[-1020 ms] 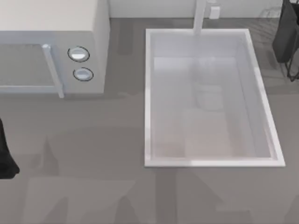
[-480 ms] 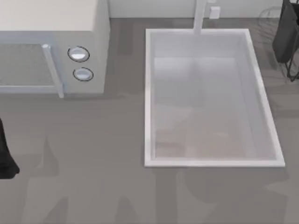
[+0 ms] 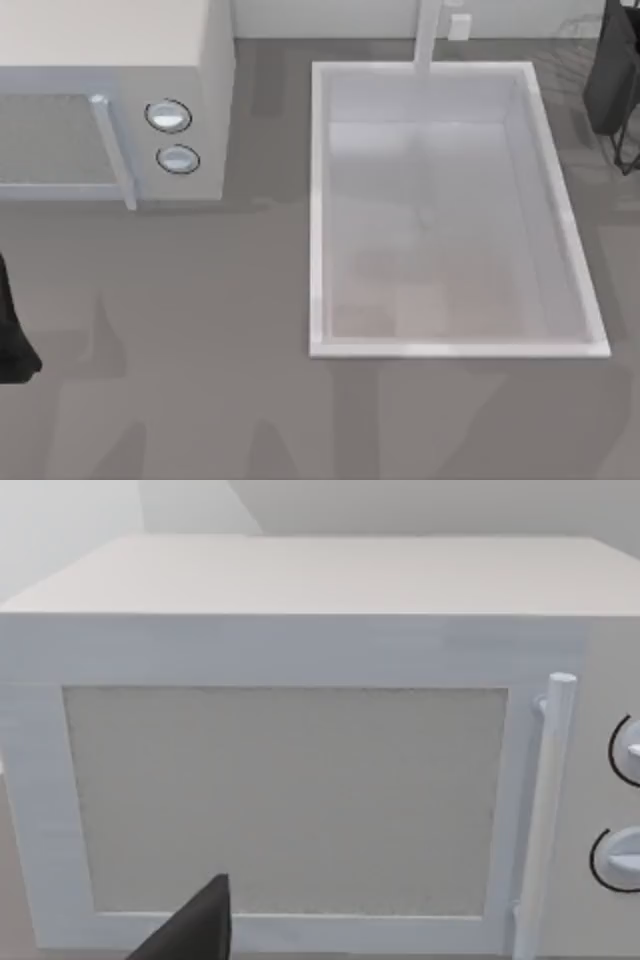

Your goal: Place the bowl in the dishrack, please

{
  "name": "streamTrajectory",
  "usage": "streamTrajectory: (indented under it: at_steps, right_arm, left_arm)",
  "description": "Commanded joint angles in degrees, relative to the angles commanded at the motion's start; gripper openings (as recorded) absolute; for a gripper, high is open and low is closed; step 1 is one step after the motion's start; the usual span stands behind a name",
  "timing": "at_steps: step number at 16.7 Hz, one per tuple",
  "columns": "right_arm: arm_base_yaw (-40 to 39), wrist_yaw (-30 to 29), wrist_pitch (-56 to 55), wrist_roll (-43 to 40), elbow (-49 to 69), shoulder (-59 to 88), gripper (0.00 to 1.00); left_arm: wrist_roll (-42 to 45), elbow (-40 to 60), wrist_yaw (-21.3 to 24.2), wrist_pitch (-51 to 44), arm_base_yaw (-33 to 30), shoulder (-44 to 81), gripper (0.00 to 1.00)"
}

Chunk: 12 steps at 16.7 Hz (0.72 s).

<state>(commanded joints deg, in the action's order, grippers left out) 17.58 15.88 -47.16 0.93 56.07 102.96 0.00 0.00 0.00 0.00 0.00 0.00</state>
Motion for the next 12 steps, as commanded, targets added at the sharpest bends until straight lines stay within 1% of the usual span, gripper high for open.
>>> streamTrajectory:
  at_steps: [2, 12]
  right_arm:
    - [0.00, 0.00, 0.00, 0.00, 0.00, 0.00, 0.00]
    - [0.00, 0.00, 0.00, 0.00, 0.00, 0.00, 0.75]
  left_arm:
    - [0.00, 0.00, 0.00, 0.00, 0.00, 0.00, 1.00]
    - [0.00, 0.00, 0.00, 0.00, 0.00, 0.00, 1.00]
